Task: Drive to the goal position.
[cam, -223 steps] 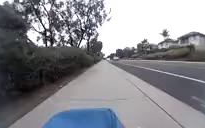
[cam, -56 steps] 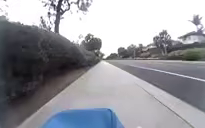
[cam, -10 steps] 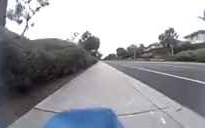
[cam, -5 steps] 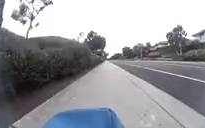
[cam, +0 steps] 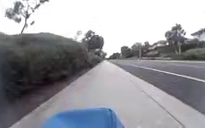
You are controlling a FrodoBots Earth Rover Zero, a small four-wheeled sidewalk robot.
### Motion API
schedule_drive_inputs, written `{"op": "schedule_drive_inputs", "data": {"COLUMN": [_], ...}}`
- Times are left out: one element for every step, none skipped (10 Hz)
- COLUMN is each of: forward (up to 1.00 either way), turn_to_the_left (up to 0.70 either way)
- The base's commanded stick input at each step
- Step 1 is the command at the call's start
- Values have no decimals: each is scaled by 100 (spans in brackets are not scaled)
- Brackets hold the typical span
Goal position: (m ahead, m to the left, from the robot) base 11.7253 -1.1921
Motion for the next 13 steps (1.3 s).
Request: {"op": "schedule_drive_inputs", "data": {"forward": [100,100,100,100,100,100,100,100,100,100,100,100,100], "turn_to_the_left": [0,0,0,0,0,0,0,0,0,0,0,0,0]}}
